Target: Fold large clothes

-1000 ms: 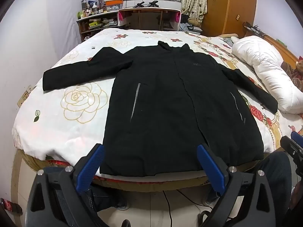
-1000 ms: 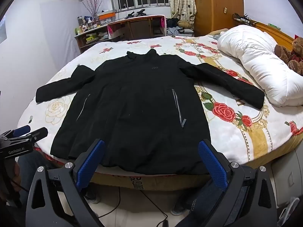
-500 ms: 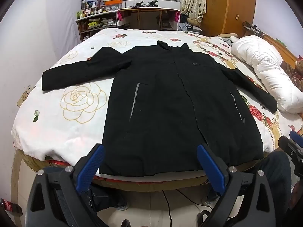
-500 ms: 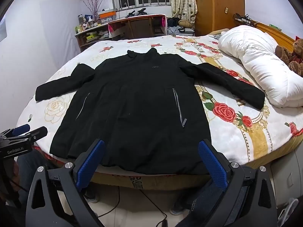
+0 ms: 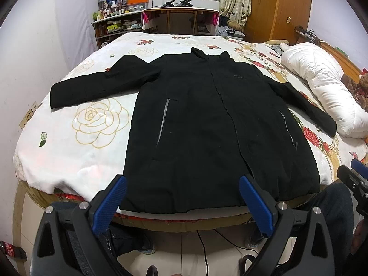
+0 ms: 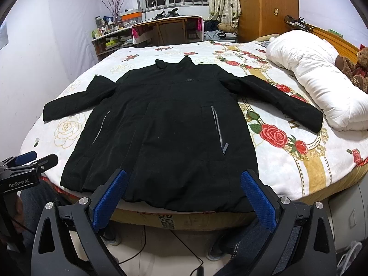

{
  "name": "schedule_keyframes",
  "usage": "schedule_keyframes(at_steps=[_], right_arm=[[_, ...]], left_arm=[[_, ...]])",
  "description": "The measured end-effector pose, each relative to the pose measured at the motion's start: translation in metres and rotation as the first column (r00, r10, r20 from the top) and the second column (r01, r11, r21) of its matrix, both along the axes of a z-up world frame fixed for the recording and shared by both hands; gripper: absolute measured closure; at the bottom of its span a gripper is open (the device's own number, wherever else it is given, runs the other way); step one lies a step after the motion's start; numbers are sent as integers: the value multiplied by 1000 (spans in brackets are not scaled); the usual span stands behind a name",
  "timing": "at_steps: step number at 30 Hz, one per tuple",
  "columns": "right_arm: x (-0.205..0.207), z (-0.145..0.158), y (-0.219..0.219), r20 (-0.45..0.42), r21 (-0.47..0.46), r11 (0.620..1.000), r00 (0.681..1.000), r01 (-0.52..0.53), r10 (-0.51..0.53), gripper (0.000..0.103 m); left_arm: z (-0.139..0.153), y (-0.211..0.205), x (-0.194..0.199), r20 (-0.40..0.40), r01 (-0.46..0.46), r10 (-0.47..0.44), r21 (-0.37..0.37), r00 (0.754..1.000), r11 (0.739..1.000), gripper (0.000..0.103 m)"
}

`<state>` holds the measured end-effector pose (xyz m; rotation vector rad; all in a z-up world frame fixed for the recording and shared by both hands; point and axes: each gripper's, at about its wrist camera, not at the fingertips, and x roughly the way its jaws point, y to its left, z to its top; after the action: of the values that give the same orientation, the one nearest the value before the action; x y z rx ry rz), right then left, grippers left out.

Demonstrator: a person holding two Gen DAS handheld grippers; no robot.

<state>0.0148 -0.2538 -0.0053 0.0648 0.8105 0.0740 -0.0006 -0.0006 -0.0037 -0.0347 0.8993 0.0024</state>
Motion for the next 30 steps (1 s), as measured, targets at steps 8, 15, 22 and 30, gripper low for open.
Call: schedule_keyframes(at_steps=[8,15,22,30], right_arm=[[1,0,0,-3,-1,1000,1000,1,-1,4],[1,1,1,-4,-3,1000,1000,-1,1,4],[5,-9,1,-11,-5,1000,1000,-4,4,4],[5,-10,1,-14,-5,1000,1000,-5,5,4]], left_arm=[[-2,-1,0,-4,0,0,0,1000,1000,3],[-5,-4,0,-10,-1,0,-1,1000,1000,3],[-5,-2,2,-14,1,-1,-4,1000,1000,3],[-6,-2,2,-20,2,-2,-3,1000,1000,3]])
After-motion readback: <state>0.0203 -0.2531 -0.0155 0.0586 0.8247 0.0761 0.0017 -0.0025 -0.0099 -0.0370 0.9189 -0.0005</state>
